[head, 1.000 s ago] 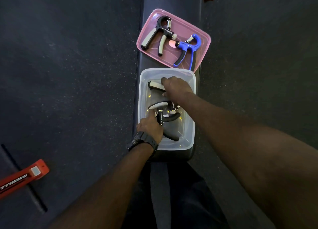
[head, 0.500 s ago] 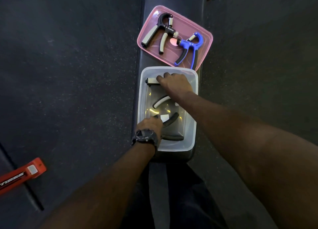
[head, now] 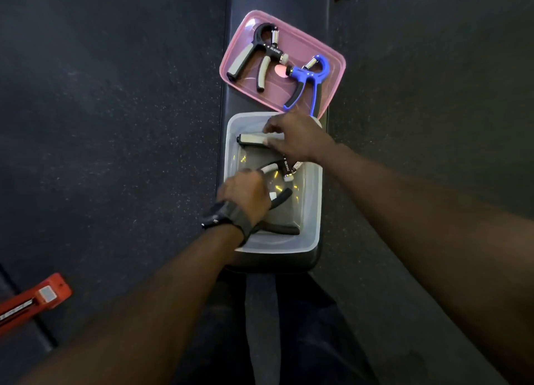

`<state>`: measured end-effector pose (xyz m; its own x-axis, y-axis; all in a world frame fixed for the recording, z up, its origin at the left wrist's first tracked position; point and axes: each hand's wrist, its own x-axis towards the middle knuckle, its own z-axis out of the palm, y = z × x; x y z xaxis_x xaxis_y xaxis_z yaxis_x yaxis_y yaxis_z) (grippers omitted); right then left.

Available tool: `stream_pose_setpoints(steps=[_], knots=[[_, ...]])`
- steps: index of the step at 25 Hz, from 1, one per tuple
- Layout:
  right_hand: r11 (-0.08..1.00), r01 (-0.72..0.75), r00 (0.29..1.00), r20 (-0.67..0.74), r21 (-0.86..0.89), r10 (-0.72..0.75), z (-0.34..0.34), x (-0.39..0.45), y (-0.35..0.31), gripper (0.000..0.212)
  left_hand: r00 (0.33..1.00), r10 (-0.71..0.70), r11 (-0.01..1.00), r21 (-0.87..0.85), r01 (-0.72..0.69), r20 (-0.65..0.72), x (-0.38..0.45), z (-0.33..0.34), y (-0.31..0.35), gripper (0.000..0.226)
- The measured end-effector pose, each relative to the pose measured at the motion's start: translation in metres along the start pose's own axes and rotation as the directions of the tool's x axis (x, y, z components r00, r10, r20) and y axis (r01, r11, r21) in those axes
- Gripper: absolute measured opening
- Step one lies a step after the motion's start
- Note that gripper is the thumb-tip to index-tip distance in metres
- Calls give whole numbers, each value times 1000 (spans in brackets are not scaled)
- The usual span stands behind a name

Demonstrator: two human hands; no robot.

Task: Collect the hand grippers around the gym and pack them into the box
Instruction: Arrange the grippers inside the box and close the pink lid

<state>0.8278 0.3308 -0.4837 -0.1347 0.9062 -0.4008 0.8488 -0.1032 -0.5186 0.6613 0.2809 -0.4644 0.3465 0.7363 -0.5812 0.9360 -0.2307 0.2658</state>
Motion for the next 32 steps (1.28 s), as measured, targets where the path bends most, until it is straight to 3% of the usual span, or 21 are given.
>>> stream_pose_setpoints(steps=[2,4,5,8,10,13,16,20,23,27,32], knots=[[959,-2,992,-120,282,37,-30,-7,-7,25,971,-69,970,-241,13,-228,12,-34,0,29],[856,-36,963,-213,516,168,-60,-8,-10,18,926,-126,885,-461,-58,-357,32,-72,0,24],[781,-73,930,-241,620,278,-71,-6,-9,16,917,-152,804,-586,-103,-369,45,-91,4,19],[580,-208,754,-248,788,608,-87,6,6,22,943,-188,427,-887,-173,-275,80,-135,27,15],[507,-316,714,-150,802,683,-81,11,20,23,968,-138,327,-932,-154,-209,97,-139,42,24],[460,-402,710,-47,791,702,-61,16,32,21,991,-91,345,-936,-65,-103,116,-127,49,33],[476,-425,670,-86,770,737,-51,25,39,17,993,-88,390,-920,-39,-79,129,-117,46,46],[481,-439,660,-91,759,746,-49,40,47,19,993,-98,374,-927,-26,-68,142,-114,46,51],[524,-460,656,-123,717,744,-52,52,50,32,996,-78,388,-922,-7,-41,156,-117,49,55],[632,-571,641,-197,523,742,-45,70,54,55,997,-78,403,-915,30,-2,180,-114,52,68],[638,-663,618,-194,391,761,-20,97,57,93,997,-74,423,-906,29,-2,207,-98,46,74]])
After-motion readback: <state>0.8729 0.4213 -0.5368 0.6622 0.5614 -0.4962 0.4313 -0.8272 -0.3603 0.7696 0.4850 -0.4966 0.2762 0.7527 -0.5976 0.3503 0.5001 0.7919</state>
